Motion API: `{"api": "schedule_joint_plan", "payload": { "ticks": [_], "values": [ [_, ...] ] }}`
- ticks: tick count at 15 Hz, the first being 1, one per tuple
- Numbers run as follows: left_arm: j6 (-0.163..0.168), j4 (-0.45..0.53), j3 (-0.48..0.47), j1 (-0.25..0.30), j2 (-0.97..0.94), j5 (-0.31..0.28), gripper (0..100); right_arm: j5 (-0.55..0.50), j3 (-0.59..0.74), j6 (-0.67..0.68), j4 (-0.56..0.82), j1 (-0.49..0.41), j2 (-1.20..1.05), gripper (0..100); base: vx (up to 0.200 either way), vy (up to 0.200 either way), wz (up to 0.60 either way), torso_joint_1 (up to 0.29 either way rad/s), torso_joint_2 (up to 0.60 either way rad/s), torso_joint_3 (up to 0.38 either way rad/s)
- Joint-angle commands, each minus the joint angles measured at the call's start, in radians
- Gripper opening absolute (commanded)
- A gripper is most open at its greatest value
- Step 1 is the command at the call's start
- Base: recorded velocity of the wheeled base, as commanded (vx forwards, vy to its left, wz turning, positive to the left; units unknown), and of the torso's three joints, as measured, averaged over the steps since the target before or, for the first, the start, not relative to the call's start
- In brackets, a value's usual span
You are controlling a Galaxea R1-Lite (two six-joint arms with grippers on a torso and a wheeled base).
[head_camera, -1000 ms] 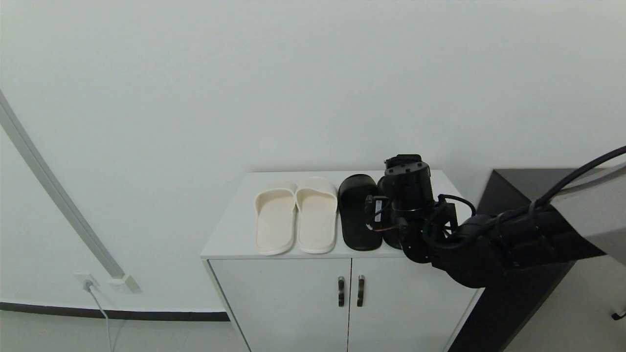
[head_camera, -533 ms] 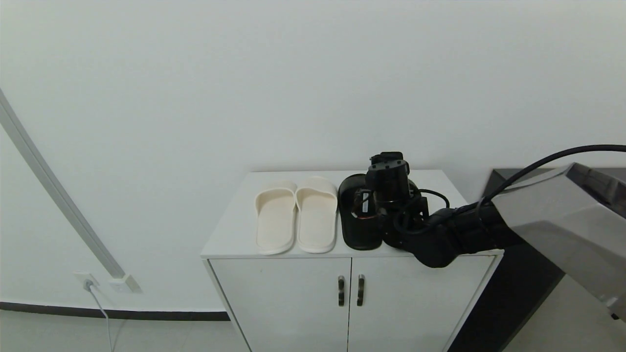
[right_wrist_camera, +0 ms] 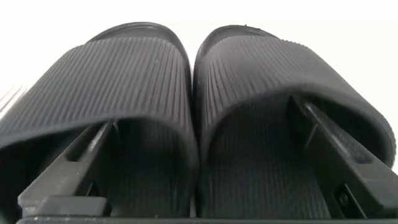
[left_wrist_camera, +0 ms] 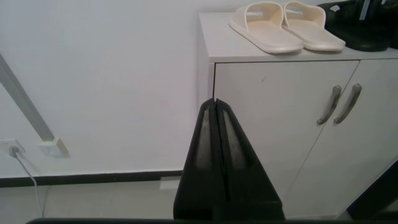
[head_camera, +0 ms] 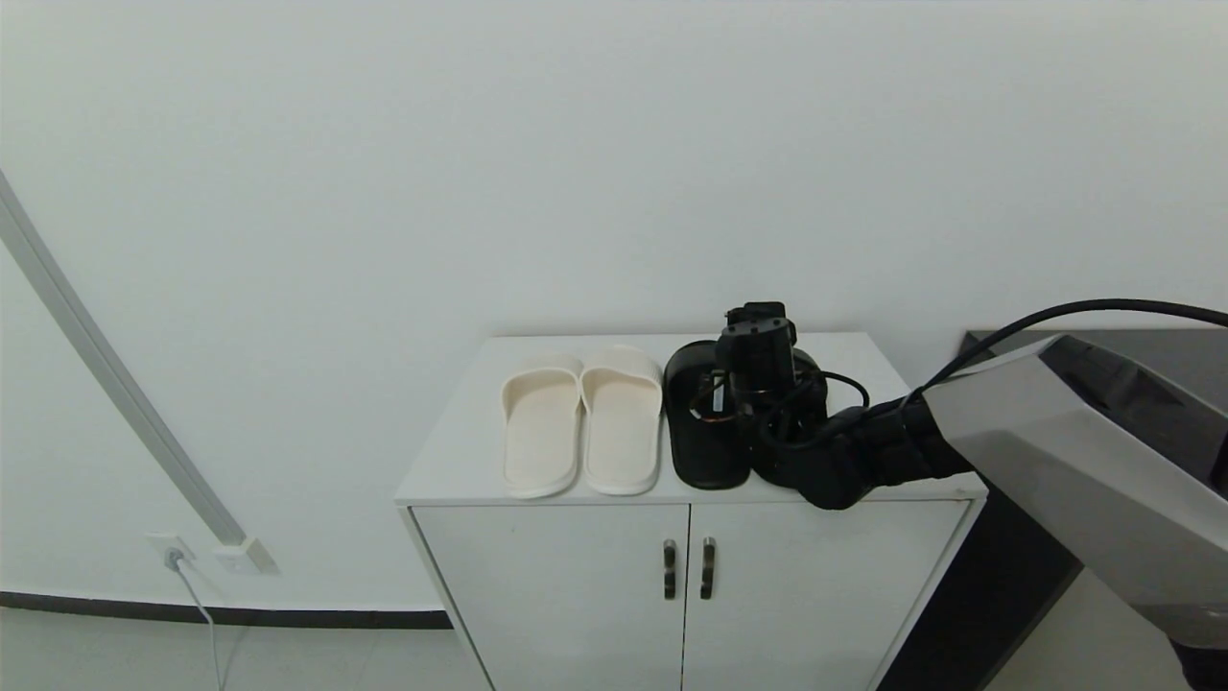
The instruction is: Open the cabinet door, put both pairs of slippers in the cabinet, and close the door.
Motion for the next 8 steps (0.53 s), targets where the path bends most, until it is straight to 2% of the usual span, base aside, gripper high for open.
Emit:
{"api": "schedule_joint_plan", "payload": {
  "ticks": [1, 2, 8],
  "values": [
    [0.0, 0.0, 0.0, 0.0, 0.001, 0.0, 0, 0.0, -0.011, 0.0, 0.0, -0.007, 0.008, 100, 0.0, 0.0, 0.0, 0.0, 0.0, 0.0],
    [0.0, 0.0, 0.0, 0.0, 0.001, 0.0, 0, 0.0, -0.012, 0.0, -0.002, -0.008, 0.008, 0, 0.0, 0.0, 0.0, 0.0, 0.0, 0.0],
    [-0.002, 0.0, 0.0, 0.0, 0.001, 0.001, 0, 0.002, -0.008, 0.0, 0.0, -0.014, 0.005, 0, 0.0, 0.0, 0.0, 0.0, 0.0, 0.0]
  ]
}}
